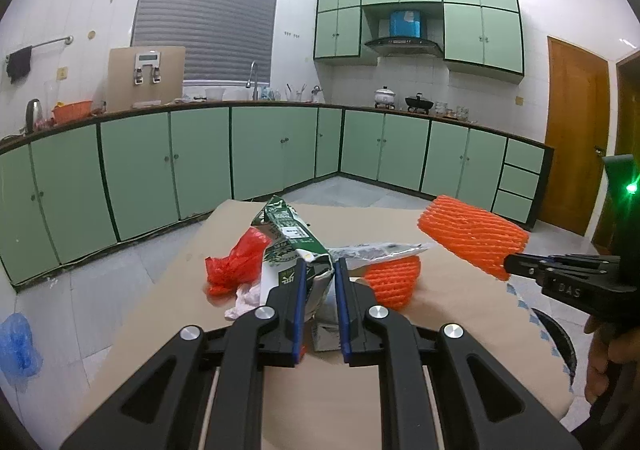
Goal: Collect trash
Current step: 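Carry the carton and foam net over the bin and release both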
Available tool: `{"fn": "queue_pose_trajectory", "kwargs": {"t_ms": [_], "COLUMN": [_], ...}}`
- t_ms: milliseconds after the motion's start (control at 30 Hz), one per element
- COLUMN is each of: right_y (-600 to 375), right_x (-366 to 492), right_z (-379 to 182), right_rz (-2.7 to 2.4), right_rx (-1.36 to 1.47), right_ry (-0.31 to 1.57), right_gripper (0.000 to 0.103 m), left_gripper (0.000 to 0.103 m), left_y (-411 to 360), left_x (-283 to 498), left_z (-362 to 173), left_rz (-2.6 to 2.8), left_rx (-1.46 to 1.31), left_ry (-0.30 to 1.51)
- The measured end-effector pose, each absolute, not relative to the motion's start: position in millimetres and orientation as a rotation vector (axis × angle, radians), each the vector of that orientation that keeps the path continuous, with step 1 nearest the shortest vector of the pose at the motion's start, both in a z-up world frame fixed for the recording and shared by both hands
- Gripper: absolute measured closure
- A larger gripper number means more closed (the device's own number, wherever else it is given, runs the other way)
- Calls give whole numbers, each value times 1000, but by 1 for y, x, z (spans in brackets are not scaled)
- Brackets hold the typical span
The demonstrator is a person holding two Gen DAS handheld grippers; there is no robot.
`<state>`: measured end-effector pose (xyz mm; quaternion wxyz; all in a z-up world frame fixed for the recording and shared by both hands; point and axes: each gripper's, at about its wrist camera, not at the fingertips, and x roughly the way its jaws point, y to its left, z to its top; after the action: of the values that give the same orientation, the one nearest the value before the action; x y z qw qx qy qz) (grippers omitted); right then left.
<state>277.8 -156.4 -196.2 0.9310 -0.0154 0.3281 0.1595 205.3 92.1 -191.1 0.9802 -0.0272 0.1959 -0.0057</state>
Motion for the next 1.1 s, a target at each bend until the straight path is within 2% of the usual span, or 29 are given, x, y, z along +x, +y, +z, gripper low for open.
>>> {"fn": "queue_pose_trajectory", "kwargs": {"t_ms": [300, 533, 733, 1100], "right_y": [-216, -311, -402, -512], "right_x": [242, 229, 234, 297], "right_z": [-169, -173, -215, -334], "right_rz": [237, 64, -88, -187], "right_rx": [-26, -8, 27, 174], "right_ry": [617, 631, 722, 989], "right_gripper": [99, 99, 99, 99], "left_gripper": [89, 89, 89, 89], "left_y": [44, -57, -158, -342], "left_x": [202, 214, 239, 331], "left_z": [-173, -169, -188, -272], "left_rz": [-110, -350, -577, -805], "left_rx": [-15, 46, 68, 129], "left_ry": [377, 399, 497, 872]}}
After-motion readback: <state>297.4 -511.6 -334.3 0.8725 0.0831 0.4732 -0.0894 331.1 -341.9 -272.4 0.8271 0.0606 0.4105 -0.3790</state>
